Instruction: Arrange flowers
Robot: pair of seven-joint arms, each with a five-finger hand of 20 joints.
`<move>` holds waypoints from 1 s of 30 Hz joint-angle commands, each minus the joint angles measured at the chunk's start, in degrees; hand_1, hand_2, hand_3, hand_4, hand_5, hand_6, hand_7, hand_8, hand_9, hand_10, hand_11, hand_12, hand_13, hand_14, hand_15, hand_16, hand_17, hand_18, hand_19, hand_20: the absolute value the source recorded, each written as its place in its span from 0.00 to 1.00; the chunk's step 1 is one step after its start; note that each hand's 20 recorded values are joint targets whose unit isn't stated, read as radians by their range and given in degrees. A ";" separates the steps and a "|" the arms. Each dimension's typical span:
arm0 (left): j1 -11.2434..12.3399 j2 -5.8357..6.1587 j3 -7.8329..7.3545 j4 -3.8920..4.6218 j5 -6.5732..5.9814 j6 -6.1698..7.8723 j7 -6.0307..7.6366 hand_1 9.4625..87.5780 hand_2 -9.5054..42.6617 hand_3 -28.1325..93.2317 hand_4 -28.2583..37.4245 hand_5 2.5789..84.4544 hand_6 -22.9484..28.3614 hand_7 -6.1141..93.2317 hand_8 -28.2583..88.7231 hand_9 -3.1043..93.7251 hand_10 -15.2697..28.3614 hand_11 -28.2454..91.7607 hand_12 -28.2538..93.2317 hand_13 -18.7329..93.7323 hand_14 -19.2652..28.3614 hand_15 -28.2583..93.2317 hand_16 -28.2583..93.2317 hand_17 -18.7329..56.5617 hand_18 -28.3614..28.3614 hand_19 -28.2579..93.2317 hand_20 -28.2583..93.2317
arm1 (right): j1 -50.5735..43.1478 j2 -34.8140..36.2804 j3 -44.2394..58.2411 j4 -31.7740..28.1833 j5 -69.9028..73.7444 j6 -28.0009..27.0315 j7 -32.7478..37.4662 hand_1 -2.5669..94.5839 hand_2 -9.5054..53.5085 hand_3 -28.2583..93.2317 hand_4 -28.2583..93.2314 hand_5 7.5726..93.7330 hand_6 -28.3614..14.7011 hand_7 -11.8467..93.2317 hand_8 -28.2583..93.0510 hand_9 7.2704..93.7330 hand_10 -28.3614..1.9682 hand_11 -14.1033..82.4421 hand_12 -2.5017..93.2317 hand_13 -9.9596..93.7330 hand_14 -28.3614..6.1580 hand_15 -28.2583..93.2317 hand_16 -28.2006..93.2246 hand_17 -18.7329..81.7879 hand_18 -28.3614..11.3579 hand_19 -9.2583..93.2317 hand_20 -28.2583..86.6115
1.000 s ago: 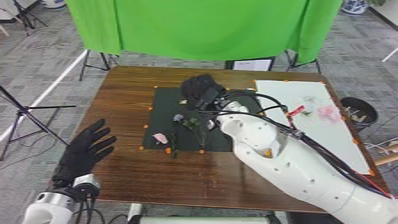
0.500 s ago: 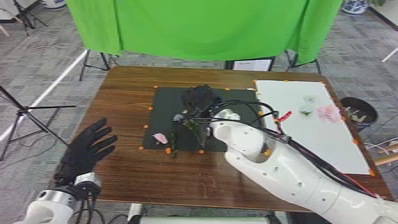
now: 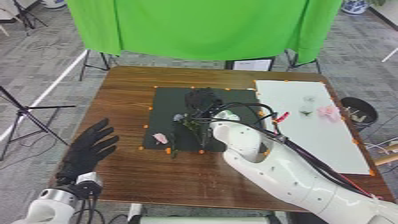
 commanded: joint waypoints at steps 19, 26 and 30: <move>2.32 -1.58 -1.49 -0.98 -0.02 0.34 0.38 0.21 0.16 0.81 0.02 0.30 0.52 0.27 0.15 0.27 0.62 0.42 0.38 0.34 0.76 0.51 0.23 0.12 0.91 0.57 0.30 | -6.44 14.38 19.03 -11.47 7.80 -4.60 5.64 0.33 0.00 0.97 0.00 0.43 0.63 0.52 0.08 0.47 0.55 0.59 0.34 0.61 0.58 0.86 0.50 0.45 0.21 0.92 0.74; 2.49 -1.14 -1.64 -0.94 -0.29 0.33 0.55 0.21 0.16 0.81 0.02 0.30 0.52 0.27 0.15 0.27 0.62 0.41 0.38 0.34 0.76 0.51 0.23 0.12 0.91 0.57 0.30 | -13.46 21.53 27.64 -11.86 10.43 -5.63 11.78 0.31 0.00 0.99 0.00 0.22 0.53 0.44 0.11 0.26 0.44 0.44 0.30 0.48 0.50 0.84 0.42 0.39 0.20 0.87 0.74; 2.33 -0.87 -1.44 -0.78 -0.41 0.20 0.77 0.20 0.16 0.81 0.03 0.30 0.52 0.27 0.15 0.27 0.62 0.41 0.38 0.34 0.76 0.51 0.23 0.12 0.91 0.57 0.30 | -16.22 23.58 29.99 -10.40 10.97 -5.92 14.04 0.30 0.00 0.98 0.00 0.16 0.50 0.38 0.14 0.21 0.39 0.33 0.29 0.45 0.48 0.82 0.39 0.37 0.19 0.85 0.73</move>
